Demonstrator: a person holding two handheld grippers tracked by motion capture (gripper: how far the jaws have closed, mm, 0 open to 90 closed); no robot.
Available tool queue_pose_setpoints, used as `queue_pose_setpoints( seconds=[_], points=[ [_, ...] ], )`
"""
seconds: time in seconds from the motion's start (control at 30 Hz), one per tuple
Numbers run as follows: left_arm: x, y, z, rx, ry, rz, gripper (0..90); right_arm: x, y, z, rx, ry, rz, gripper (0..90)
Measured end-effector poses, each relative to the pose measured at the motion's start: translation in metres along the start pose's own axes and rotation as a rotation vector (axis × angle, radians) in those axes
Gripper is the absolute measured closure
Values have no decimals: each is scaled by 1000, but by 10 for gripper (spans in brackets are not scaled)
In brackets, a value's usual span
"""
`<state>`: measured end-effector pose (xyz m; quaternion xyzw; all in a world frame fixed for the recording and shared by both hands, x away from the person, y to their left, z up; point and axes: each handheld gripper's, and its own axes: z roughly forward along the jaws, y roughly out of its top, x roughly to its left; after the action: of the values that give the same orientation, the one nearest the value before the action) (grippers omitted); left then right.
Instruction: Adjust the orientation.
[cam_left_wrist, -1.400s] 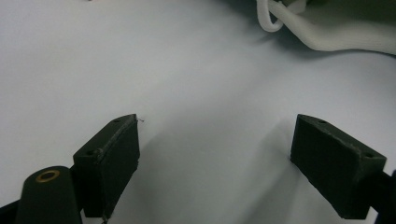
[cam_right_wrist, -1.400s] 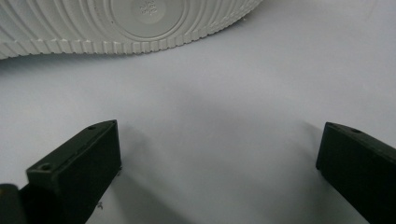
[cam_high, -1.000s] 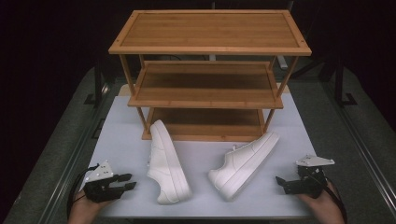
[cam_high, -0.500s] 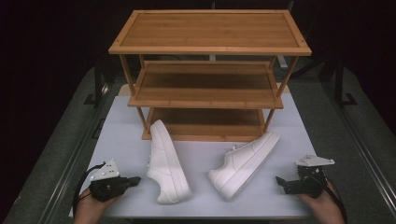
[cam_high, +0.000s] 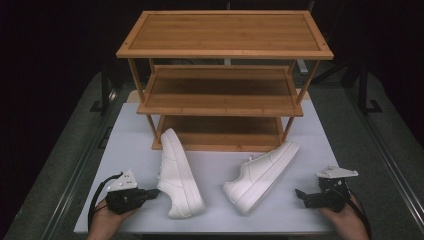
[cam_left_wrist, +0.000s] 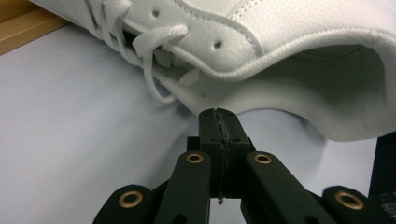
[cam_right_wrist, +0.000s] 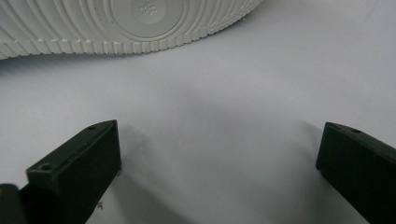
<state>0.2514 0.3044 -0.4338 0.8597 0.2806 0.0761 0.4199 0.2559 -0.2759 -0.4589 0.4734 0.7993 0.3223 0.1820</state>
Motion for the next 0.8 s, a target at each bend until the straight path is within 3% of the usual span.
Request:
queue_pose_setpoints(
  seconds=[0.23, 0.37, 0.8],
  points=[
    [-1, 8, 8, 2, -2, 21, 900, 0, 0, 0, -1, 0, 0, 0],
    [-3, 13, 5, -30, 10, 34, 900, 0, 0, 0, -1, 0, 0, 0],
    [-5, 26, 2, -102, -10, 34, 900, 0, 0, 0, 0, 0, 1, 0]
  ],
)
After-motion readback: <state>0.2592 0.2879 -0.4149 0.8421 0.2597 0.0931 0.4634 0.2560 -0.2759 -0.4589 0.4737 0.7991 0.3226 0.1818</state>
